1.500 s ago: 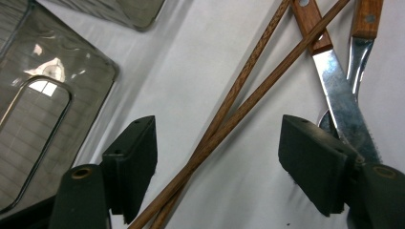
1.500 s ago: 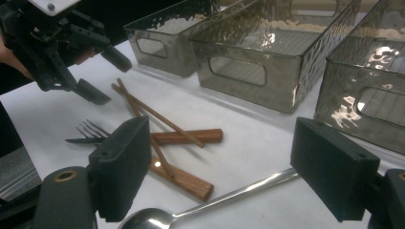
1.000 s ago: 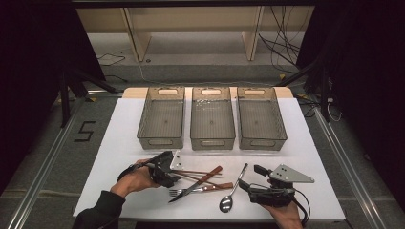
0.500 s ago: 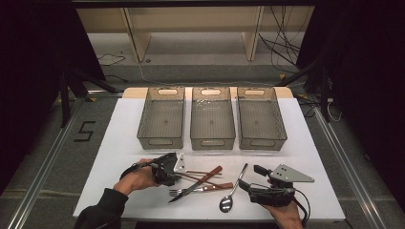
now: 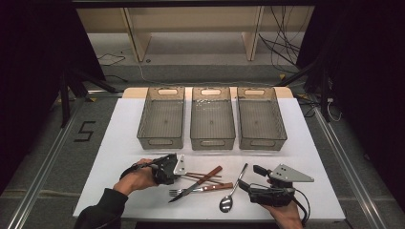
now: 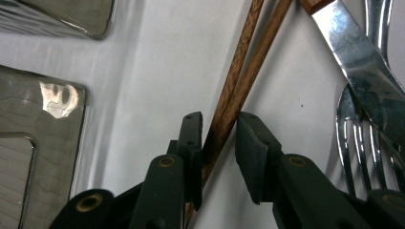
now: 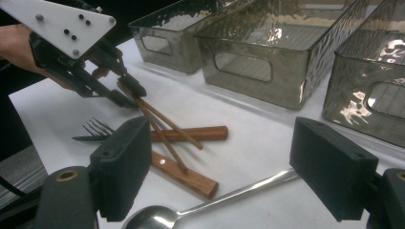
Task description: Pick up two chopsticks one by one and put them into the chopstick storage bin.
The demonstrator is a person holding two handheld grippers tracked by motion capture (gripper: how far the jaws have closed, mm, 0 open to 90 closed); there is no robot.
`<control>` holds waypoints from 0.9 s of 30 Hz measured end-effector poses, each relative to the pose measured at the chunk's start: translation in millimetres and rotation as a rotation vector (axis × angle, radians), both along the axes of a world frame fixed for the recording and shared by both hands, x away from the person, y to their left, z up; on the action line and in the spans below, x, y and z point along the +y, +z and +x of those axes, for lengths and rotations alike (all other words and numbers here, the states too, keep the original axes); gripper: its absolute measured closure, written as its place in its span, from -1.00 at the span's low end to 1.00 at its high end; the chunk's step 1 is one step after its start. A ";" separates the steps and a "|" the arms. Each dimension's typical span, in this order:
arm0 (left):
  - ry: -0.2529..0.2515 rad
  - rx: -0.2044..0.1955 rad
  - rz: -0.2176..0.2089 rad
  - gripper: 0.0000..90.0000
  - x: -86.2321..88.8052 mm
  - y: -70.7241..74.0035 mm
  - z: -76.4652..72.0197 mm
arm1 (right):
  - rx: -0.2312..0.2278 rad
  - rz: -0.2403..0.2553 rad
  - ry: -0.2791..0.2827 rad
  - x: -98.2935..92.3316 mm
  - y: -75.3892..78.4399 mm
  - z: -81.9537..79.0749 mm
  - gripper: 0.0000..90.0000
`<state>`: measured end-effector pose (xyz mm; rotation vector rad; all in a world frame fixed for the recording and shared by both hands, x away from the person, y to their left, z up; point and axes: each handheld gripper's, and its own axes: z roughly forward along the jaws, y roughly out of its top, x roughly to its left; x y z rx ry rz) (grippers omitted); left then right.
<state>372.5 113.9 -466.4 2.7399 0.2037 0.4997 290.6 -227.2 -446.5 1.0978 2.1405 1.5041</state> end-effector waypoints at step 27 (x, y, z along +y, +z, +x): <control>0.014 0.041 -0.076 0.86 8.5 4.1 4.4 | 0.010 0.003 0.008 -0.2 -0.7 1.2 -0.49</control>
